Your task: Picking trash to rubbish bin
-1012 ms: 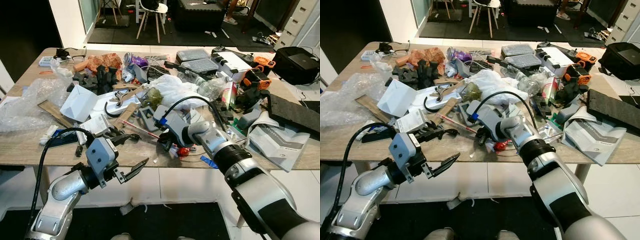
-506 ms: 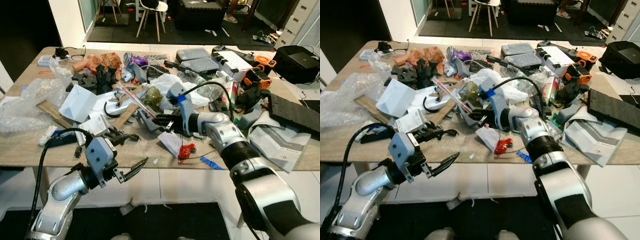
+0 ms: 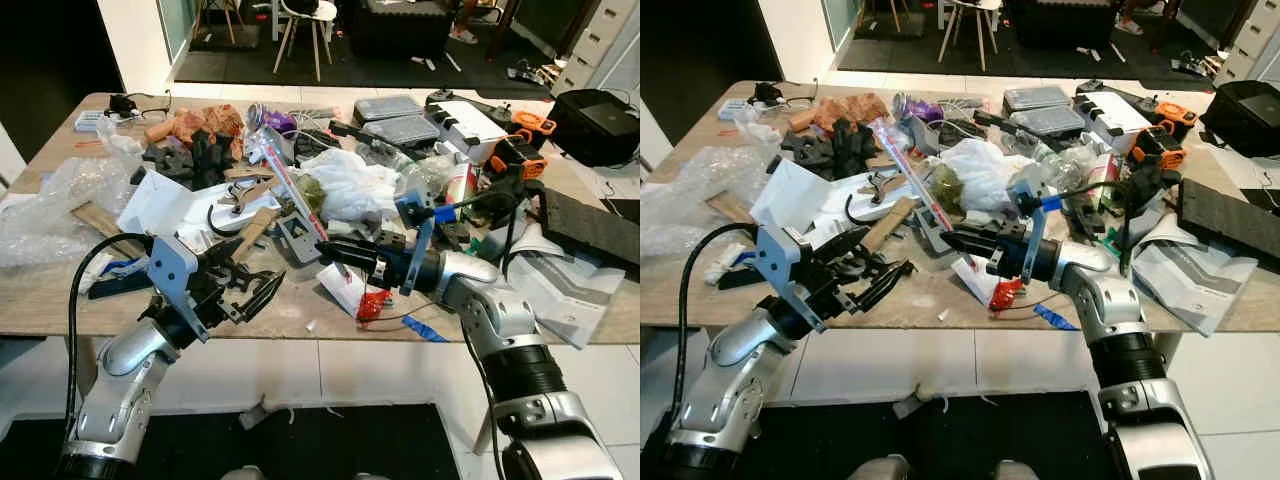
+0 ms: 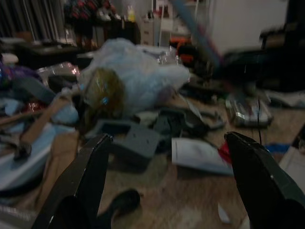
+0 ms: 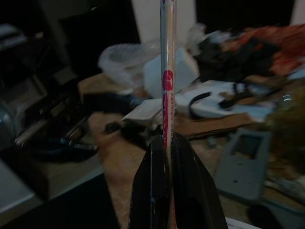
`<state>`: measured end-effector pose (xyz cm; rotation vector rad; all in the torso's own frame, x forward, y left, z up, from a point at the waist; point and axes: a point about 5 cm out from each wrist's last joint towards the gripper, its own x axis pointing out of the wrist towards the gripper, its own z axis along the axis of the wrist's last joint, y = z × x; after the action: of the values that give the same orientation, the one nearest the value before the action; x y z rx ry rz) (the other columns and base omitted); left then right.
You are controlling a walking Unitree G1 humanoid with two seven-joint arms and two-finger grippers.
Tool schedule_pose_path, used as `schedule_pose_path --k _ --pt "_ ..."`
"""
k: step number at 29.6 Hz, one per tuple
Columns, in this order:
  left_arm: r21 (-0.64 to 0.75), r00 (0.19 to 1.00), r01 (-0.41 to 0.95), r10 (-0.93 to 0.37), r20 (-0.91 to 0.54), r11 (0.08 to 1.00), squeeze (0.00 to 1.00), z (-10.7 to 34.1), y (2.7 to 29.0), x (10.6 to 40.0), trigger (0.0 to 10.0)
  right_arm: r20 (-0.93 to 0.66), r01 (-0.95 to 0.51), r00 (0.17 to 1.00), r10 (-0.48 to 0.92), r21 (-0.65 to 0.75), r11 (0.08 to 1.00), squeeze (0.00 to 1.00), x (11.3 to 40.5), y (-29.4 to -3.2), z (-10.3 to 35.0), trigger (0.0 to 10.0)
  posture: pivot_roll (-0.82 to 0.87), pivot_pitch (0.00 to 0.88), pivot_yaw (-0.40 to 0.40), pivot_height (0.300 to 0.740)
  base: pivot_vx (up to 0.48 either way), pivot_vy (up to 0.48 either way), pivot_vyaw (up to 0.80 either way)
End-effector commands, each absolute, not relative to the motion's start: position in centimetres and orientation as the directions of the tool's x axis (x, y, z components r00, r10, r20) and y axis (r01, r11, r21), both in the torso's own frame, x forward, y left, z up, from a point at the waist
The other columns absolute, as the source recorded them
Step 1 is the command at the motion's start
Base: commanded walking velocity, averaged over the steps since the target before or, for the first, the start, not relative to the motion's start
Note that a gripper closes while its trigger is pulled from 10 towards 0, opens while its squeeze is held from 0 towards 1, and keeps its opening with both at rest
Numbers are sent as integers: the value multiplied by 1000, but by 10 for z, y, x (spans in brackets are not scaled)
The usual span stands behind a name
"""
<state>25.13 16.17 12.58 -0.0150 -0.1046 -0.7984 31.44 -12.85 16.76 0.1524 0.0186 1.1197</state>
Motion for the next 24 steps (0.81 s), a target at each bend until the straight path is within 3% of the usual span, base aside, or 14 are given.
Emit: schedule_pose_path --k 1,12,24 --pt "12 693 718 -717 75 696 0 122 165 250 10000 92 -875 477 874 144 462 0 315 -132 172 10000 2 0 -36 740 0 0 0" --pt "-27 715 696 -689 120 717 0 130 157 269 10000 126 -697 717 685 142 703 0 334 -146 176 10000 -2 0 -29 740 -49 0 0" --pt "-22 741 666 -658 129 746 0 132 159 272 10000 81 -674 739 669 111 730 0 329 -133 158 10000 27 0 -29 740 -318 0 0"
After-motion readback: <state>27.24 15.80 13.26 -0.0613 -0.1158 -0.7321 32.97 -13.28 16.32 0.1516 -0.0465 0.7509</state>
